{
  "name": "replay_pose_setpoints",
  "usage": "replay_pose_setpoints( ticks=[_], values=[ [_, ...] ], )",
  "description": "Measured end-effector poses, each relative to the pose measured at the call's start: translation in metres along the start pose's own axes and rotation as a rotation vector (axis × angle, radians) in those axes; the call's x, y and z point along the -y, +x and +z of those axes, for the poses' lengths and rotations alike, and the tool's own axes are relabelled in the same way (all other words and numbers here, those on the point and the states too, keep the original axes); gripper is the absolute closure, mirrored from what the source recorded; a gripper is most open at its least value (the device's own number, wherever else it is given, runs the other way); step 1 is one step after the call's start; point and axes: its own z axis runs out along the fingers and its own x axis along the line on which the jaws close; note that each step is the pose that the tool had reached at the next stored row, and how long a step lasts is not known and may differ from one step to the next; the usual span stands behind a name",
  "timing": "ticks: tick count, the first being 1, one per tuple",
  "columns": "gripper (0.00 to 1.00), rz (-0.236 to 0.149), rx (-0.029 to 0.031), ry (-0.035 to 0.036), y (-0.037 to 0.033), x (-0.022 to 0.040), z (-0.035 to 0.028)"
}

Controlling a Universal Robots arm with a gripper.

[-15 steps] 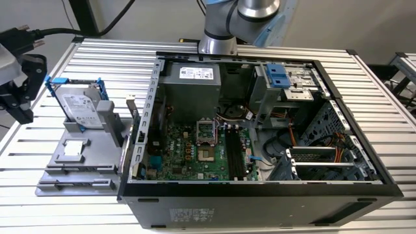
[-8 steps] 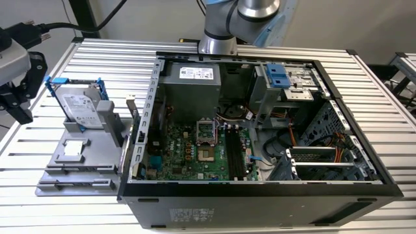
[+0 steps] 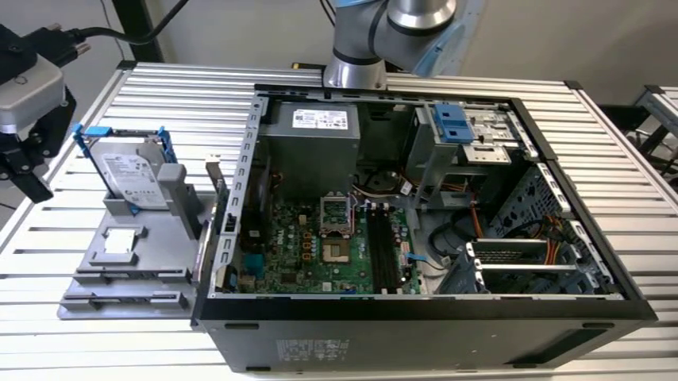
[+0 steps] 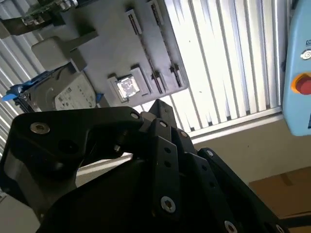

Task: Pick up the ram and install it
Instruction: 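Pick up the ram and move it above insertion slot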

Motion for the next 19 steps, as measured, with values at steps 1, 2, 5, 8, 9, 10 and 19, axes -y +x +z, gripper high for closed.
replay_pose_setpoints(
  ticks=[1, 2, 5, 8, 9, 10, 19],
  values=[
    [1.00, -0.017, -0.0009, -0.0003, 0.0000, 0.0000, 0.0000],
    [1.00, -0.035, -0.0017, -0.0006, 0.0000, 0.0000, 0.0000],
    [1.00, -0.089, -0.0044, -0.0016, 0.0000, 0.0000, 0.0000],
    [1.00, -0.142, -0.0069, -0.0025, 0.0000, 0.0000, 0.0000],
    [1.00, -0.160, -0.0078, -0.0029, 0.0000, 0.0000, 0.0000],
    [1.00, -0.177, -0.0087, -0.0032, 0.0000, 0.0000, 0.0000],
    [1.00, -0.334, -0.0163, -0.0060, 0.0001, -0.0001, 0.0000]
  ],
)
